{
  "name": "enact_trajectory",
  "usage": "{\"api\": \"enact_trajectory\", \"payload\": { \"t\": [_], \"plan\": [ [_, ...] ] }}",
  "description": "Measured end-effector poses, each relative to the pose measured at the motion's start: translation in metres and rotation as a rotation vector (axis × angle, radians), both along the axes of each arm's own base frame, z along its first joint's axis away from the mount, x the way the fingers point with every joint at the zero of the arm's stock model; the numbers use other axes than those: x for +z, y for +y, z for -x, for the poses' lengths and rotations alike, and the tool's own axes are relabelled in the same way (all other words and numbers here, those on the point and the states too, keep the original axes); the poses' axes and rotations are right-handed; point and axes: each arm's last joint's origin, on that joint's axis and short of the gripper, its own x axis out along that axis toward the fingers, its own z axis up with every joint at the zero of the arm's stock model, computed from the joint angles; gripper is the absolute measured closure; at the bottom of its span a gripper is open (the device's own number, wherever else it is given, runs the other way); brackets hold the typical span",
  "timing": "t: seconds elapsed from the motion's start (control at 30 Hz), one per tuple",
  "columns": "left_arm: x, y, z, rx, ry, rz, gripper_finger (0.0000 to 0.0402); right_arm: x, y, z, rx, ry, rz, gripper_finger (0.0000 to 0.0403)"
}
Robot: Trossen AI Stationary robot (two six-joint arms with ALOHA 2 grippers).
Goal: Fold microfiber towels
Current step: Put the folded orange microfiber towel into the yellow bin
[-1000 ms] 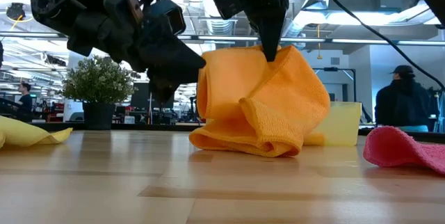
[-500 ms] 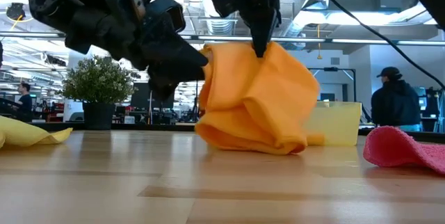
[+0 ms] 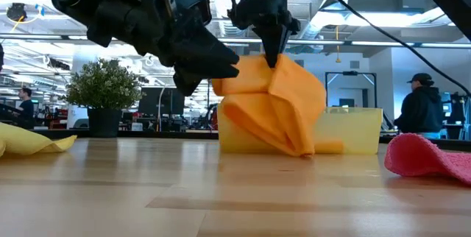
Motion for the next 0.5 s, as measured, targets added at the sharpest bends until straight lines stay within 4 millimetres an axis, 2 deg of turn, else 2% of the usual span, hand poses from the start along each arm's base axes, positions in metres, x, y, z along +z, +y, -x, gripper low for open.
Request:
{"api": "enact_trajectory", "payload": {
  "t": [0.27, 0.5],
  "plan": [
    [-0.003, 0.001, 0.001, -0.002, 0.032, 0.007, 0.029, -0.008, -0.02, 0.003, -0.042, 0.027, -0.005, 0.0392],
    [-0.001, 0.001, 0.002, -0.005, 0.03, 0.009, 0.029, -0.031, -0.031, 0.006, -0.043, 0.084, -0.012, 0.0378]
  ]
}}
